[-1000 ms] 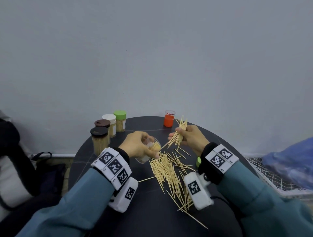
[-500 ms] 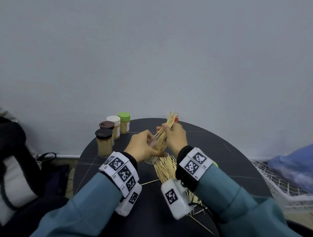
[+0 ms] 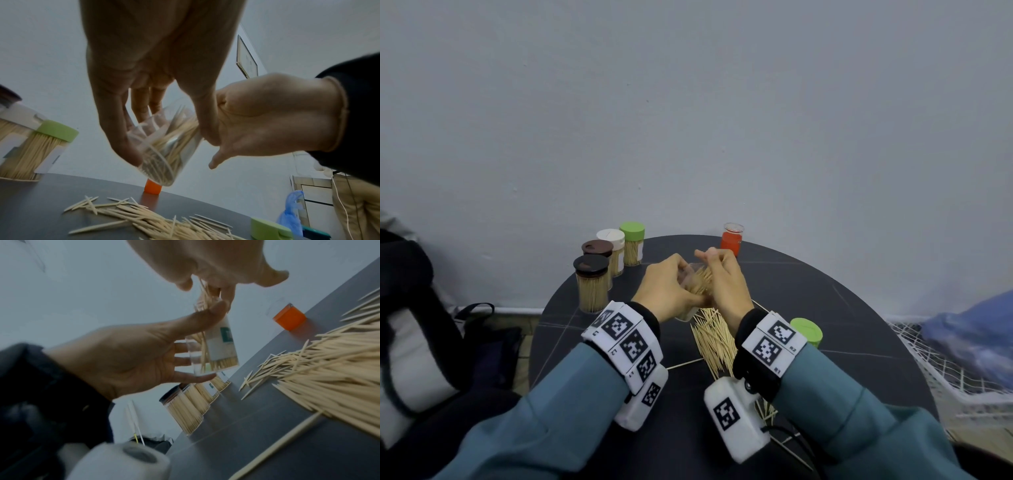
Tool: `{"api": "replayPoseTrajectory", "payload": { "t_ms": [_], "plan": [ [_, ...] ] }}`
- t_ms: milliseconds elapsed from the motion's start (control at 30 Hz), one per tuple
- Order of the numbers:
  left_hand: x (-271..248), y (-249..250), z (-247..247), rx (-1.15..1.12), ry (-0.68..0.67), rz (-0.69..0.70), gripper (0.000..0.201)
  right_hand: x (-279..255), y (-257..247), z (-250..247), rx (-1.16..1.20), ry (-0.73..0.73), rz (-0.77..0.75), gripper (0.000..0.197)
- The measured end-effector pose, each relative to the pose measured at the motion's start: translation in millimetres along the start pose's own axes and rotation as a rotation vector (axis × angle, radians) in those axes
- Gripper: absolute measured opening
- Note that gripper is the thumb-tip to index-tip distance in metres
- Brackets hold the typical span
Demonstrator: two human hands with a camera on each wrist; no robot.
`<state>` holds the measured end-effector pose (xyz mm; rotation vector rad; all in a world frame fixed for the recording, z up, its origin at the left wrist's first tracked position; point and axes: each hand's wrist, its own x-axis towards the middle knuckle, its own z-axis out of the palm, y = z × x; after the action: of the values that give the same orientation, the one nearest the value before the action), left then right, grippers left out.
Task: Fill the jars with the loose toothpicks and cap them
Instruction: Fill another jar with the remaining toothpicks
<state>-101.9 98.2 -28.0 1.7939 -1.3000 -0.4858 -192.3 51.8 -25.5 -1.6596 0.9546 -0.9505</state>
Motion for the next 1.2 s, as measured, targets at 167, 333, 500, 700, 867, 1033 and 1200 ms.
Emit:
{"api": "replayPoseTrajectory", "payload": {
  "t_ms": [167, 333, 500, 700, 867, 1033, 1200],
  "plan": [
    [0.0, 0.3, 1.3, -0.004, -0.016, 0.016, 0.050, 8.1, 4.6, -7.8, 0.043, 0.037, -0.001, 0.031],
    [0.6, 1.1, 2.1, 0.008, -0.012, 0.024, 0.049, 6.8, 13.0, -3.8, -0.109, -0.162, 0.139, 0.057],
    [-1.2, 1.8, 2.4, 0.011, -0.036, 0.047, 0.054, 5.7, -4.1, -18.7, -0.016, -0.112, 0.207, 0.053],
    [-0.5, 1.7, 1.8, 0.033, -0.034, 0.056, 0.052, 3.6, -1.8, -25.7, -0.145, -0.246, 0.234, 0.047],
    [-0.9, 3.2, 1.0, 0.049, -0.036, 0.041, 0.057, 4.1, -0.6, -50.9, -0.276, -0.164, 0.229, 0.051],
    [-0.1, 3.8, 0.8, 0.058, -0.041, 0.015, 0.060, -0.3, 13.3, -86.1, -0.679, -0.267, 0.252, 0.045],
    [-0.4, 5.5, 1.6, 0.071, -0.053, -0.004, 0.061, -31.0, 8.3, -111.2, -1.165, -0.501, 0.326, 0.091]
  ]
}}
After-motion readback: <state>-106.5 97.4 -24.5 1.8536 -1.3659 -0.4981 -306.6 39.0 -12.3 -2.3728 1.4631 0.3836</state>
